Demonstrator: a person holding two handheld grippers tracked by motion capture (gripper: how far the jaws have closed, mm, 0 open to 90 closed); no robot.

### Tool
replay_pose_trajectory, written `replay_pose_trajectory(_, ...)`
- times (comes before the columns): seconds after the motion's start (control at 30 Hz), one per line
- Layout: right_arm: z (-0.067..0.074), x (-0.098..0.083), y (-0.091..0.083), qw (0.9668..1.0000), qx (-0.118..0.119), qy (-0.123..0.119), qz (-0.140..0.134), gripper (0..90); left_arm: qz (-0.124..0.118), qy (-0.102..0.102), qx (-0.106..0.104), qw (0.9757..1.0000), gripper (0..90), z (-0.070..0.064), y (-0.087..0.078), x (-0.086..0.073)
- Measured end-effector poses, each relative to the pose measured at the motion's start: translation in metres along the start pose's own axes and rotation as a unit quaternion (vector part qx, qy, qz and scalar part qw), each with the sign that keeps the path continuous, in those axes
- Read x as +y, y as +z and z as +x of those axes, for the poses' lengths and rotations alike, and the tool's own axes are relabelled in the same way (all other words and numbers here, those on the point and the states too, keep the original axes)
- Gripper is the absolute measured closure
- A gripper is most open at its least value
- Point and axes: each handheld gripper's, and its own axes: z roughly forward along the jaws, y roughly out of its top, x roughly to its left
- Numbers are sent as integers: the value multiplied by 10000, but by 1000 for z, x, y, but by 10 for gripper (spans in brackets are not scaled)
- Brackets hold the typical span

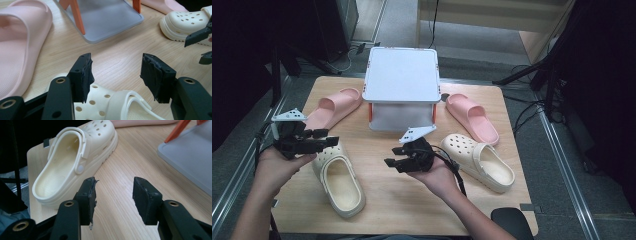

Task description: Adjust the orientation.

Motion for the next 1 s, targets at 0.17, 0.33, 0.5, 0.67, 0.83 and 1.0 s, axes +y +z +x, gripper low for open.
replay_pose_trajectory(0.17,5,9,15,9999,120,-89,50,530,-52,-43,35,10000,418,6,-6,-3)
replay_pose_trajectory(0.33,14,17,38,9994,252,-162,186,517,-115,-99,123,9998,392,12,-12,-6)
replay_pose_trajectory(0.5,20,21,60,9988,344,-132,335,499,-181,-143,151,9996,390,14,-17,-8)
replay_pose_trajectory(0.67,25,25,81,9983,451,-60,365,497,-176,-150,163,9996,388,16,-19,-9)
replay_pose_trajectory(0.83,32,29,101,9979,493,-44,429,478,-190,-175,189,9995,388,18,-21,-10)
replay_pose_trajectory(1.0,34,32,114,9979,506,68,390,473,-193,-211,251,9993,388,20,-23,-11)
